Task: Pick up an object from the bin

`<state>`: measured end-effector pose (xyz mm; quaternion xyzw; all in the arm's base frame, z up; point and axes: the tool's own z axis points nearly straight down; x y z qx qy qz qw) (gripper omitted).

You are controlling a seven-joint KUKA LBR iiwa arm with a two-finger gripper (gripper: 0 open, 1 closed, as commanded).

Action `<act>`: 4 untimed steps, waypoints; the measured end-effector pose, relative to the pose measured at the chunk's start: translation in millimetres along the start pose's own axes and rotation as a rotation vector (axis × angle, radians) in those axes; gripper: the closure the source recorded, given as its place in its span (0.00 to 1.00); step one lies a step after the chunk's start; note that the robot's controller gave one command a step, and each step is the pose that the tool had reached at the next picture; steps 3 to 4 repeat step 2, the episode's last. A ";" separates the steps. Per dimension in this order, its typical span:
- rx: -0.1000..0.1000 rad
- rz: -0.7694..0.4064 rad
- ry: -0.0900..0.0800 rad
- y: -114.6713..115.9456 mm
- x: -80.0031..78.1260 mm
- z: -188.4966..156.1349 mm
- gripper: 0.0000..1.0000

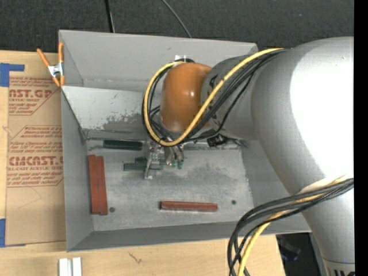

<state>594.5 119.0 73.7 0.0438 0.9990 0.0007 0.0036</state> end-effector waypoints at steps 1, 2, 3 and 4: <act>-0.001 0.000 0.002 1.2 -1.7 -41.1 1.00; 0.000 0.000 0.008 0.6 0.2 -21.5 1.00; 0.000 0.000 0.008 0.6 0.2 -21.5 1.00; 0.000 0.000 0.008 0.6 0.2 -21.5 1.00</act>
Offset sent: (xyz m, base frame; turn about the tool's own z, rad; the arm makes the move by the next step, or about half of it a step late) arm 0.0001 -0.0001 0.0228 0.0000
